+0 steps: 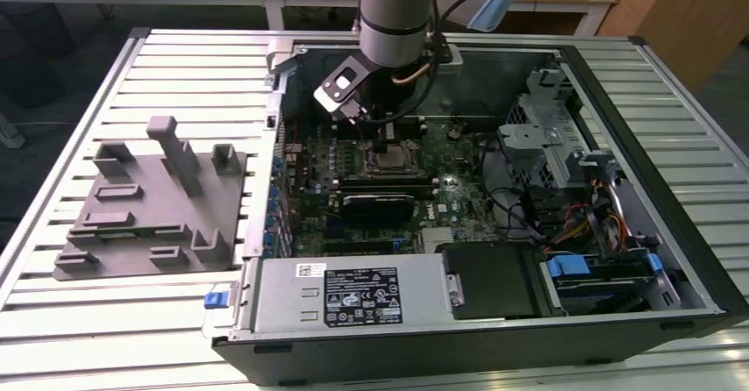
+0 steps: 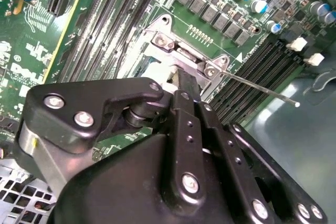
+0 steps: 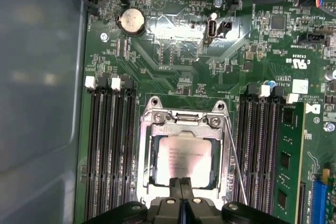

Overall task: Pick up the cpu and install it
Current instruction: 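Close the cpu cover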

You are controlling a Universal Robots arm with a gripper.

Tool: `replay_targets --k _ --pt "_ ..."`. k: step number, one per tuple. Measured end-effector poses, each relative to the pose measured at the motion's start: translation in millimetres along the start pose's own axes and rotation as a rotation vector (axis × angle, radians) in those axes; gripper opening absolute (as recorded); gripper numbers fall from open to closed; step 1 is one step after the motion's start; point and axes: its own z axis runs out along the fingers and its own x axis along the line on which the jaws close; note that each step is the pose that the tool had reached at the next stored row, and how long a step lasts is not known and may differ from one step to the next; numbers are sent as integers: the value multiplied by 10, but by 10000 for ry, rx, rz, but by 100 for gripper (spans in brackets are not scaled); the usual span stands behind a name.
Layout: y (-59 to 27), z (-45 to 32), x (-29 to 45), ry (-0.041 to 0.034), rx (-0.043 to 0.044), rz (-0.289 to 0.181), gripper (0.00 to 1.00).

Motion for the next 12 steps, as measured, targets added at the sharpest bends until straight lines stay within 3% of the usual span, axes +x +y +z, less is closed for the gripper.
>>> replay_targets --k 12 --pt "86 0 -4 -2 1 0 11"
